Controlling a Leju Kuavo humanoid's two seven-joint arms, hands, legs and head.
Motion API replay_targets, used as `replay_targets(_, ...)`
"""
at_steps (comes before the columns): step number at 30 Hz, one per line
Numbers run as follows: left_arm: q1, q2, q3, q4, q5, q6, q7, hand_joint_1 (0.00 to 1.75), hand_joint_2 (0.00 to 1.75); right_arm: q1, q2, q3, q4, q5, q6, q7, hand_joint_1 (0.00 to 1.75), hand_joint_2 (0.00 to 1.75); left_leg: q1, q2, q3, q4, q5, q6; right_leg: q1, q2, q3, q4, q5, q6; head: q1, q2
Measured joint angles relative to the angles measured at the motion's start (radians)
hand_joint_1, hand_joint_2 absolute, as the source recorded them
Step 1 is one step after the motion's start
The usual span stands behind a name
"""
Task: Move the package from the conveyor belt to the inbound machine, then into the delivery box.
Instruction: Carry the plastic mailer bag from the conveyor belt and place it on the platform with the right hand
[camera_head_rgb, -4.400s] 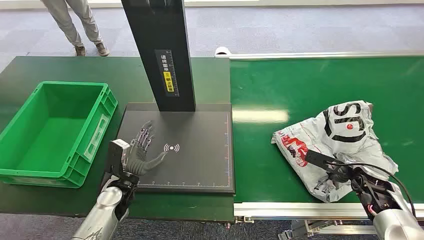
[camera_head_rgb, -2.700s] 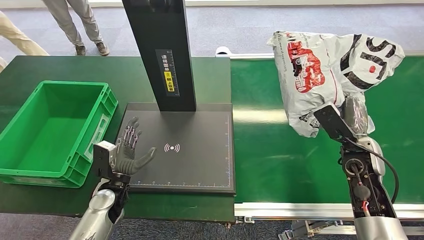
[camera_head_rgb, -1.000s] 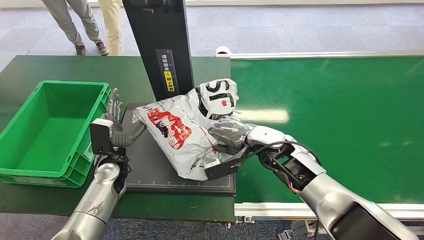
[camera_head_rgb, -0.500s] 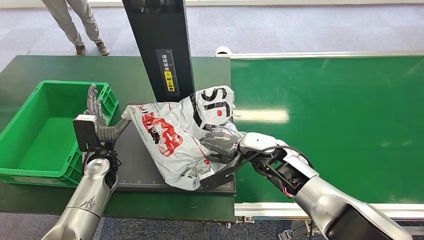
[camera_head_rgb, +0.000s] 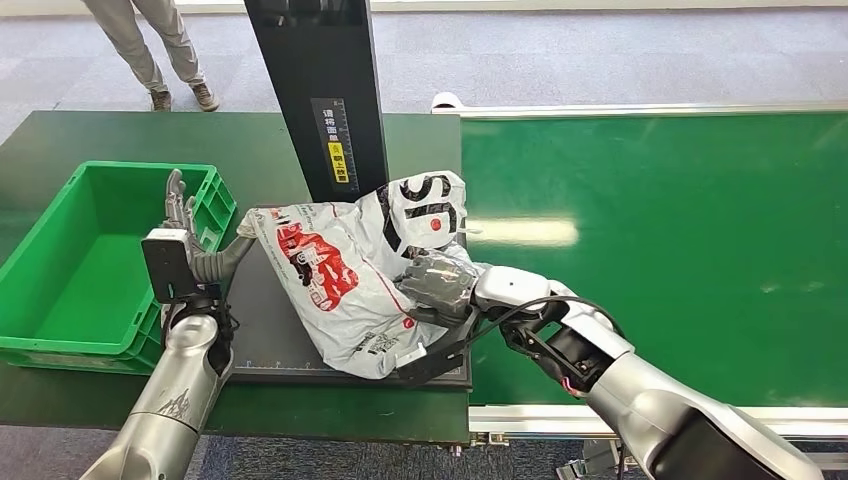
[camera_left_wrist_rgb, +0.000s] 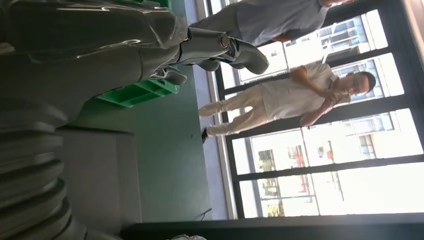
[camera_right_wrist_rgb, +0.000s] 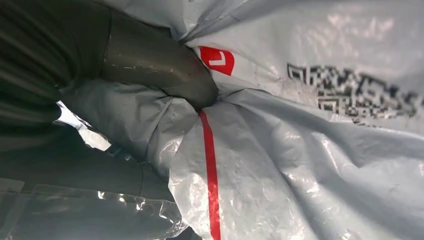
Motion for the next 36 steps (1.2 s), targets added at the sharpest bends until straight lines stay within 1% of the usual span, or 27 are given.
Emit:
replay_targets(4, -0.017, 0.004, 0.031, 0.026, -0.007, 0.07, -0.022, 0.0, 1.75, -0.018, 0.018, 0.025, 0.013, 0.04, -0.033, 0.015, 1.75, 1.75, 0.0, 0.0, 0.0, 0.0, 0.0, 0.0, 0.0, 0.0, 0.0, 0.0, 0.0, 0.0, 0.0, 0.0)
replay_targets(9, -0.033, 0.017, 0.075, 0.068, -0.052, 0.212, -0.051, 0.0, 1.75, -0.049, 0.047, 0.049, 0.049, 0.051, -0.042, 0.018, 1.75, 1.75, 0.0, 0.0, 0.0, 0.0, 0.0, 0.0, 0.0, 0.0, 0.0, 0.0, 0.0, 0.0, 0.0, 0.0)
replay_targets(13, -0.054, 0.035, 0.111, 0.123, -0.072, 0.247, -0.053, 0.0, 1.75, -0.061, 0.055, 0.064, 0.061, 0.044, -0.043, 0.022, 1.75, 1.75, 0.0, 0.0, 0.0, 0.0, 0.0, 0.0, 0.0, 0.0, 0.0, 0.0, 0.0, 0.0, 0.0, 0.0)
replay_targets(17, -0.082, 0.048, 0.125, 0.198, -0.129, 0.268, -0.053, 0.0, 1.75, -0.061, 0.051, 0.066, 0.066, 0.024, -0.059, 0.025, 1.75, 1.75, 0.0, 0.0, 0.0, 0.0, 0.0, 0.0, 0.0, 0.0, 0.0, 0.0, 0.0, 0.0, 0.0, 0.0)
replay_targets(20, -0.1, 0.045, 0.144, 0.248, -0.243, 0.277, -0.053, 0.0, 1.75, -0.063, 0.05, 0.064, 0.066, 0.018, -0.07, 0.025, 1.75, 1.75, 0.0, 0.0, 0.0, 0.0, 0.0, 0.0, 0.0, 0.0, 0.0, 0.0, 0.0, 0.0, 0.0, 0.0)
replay_targets(23, -0.114, 0.037, 0.199, 0.28, -0.385, 0.279, -0.047, 0.0, 1.75, -0.063, 0.048, 0.063, 0.066, 0.013, -0.078, 0.024, 1.75, 1.75, 0.0, 0.001, 0.0, 0.0, 0.0, 0.0, 0.0, 0.001, 0.0, 0.0, 0.0, 0.0, 0.0, 0.0)
replay_targets(26, -0.125, 0.025, 0.26, 0.301, -0.464, 0.281, -0.042, 0.0, 1.75, -0.064, 0.046, 0.062, 0.066, 0.007, -0.08, 0.016, 1.75, 1.75, 0.0, 0.0, 0.0, 0.0, 0.0, 0.0, 0.0, 0.001, -0.001, 0.0, 0.0, 0.0, 0.0, 0.0)
replay_targets(28, -0.134, 0.016, 0.297, 0.317, -0.472, 0.276, -0.047, 0.0, 1.75, -0.065, 0.046, 0.06, 0.068, -0.003, -0.082, 0.002, 1.75, 1.75, 0.0, 0.0, 0.0, 0.0, 0.0, 0.0, 0.0, 0.001, -0.001, 0.0, 0.0, 0.0, 0.0, 0.0)
replay_targets(30, -0.142, 0.006, 0.324, 0.332, -0.446, 0.259, -0.051, 0.0, 1.75, -0.064, 0.048, 0.06, 0.071, -0.015, -0.091, -0.019, 1.75, 1.75, 0.0, 0.0, 0.0, 0.0, 0.0, 0.0, 0.0, 0.001, -0.001, 0.0, 0.0, 0.0, 0.0, 0.0)
replay_targets(33, -0.146, -0.008, 0.33, 0.342, -0.389, 0.227, -0.053, 0.0, 1.75, -0.062, 0.059, 0.059, 0.084, -0.029, -0.128, -0.05, 1.75, 1.75, 0.0, 0.0, 0.0, 0.0, 0.0, 0.0, 0.0, 0.001, -0.001, 0.0, 0.0, 0.0, 0.0, 0.0)
replay_targets(34, -0.146, -0.013, 0.328, 0.343, -0.375, 0.219, -0.053, 0.0, 1.75, -0.061, 0.065, 0.059, 0.09, -0.032, -0.14, -0.057, 1.48, 1.75, 0.0, 0.0, 0.0, 0.0, 0.0, 0.0, 0.0, 0.001, -0.001, 0.0, 0.0, 0.0, 0.0, 0.0)
replay_targets(36, -0.147, -0.022, 0.322, 0.344, -0.359, 0.211, -0.053, 0.0, 1.75, -0.058, 0.075, 0.058, 0.101, -0.034, -0.152, -0.062, 0.62, 1.75, 0.0, 0.0, 0.0, 0.0, 0.0, 0.0, 0.0, 0.001, -0.001, 0.0, 0.0, 0.0, 0.0, 0.0)
